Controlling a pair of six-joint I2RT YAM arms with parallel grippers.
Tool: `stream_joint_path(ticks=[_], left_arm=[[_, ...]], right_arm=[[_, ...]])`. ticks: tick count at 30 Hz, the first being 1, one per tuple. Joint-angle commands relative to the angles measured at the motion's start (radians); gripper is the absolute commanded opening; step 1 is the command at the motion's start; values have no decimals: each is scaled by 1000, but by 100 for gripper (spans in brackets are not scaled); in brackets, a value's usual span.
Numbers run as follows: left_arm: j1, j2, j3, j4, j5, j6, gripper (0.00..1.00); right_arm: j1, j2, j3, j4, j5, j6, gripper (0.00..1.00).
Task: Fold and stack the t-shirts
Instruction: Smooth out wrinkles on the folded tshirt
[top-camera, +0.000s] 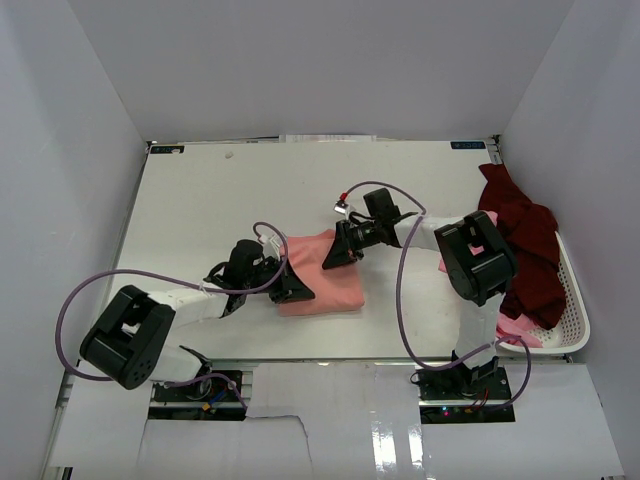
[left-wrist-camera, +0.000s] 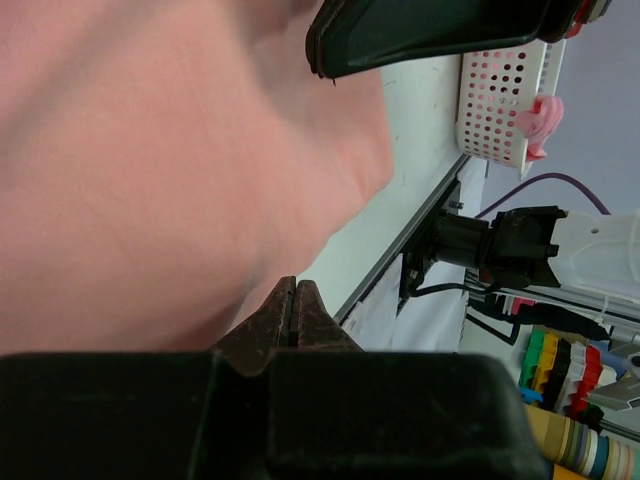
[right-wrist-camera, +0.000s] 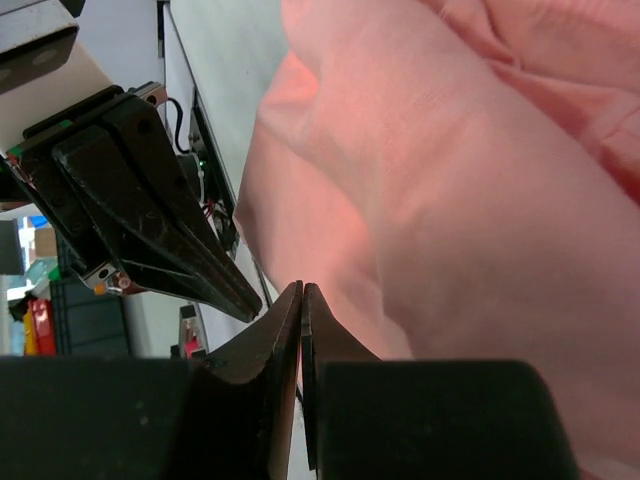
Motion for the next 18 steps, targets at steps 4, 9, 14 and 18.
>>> stream_joint_path(ticks=[4, 9, 14, 18], left_arm=[[-13, -40, -55, 26, -76, -5, 0], [-13, 21, -41, -63, -162, 35, 0], [-13, 113, -34, -92, -188, 44, 0], [-13, 165, -29, -103, -197, 58, 0]], right_arm=[[46, 51, 63, 55, -69, 19, 8], [94, 84, 103, 81, -70, 39, 8], [131, 140, 137, 105, -56, 36, 8], [148, 197, 178, 135, -52, 37, 8]])
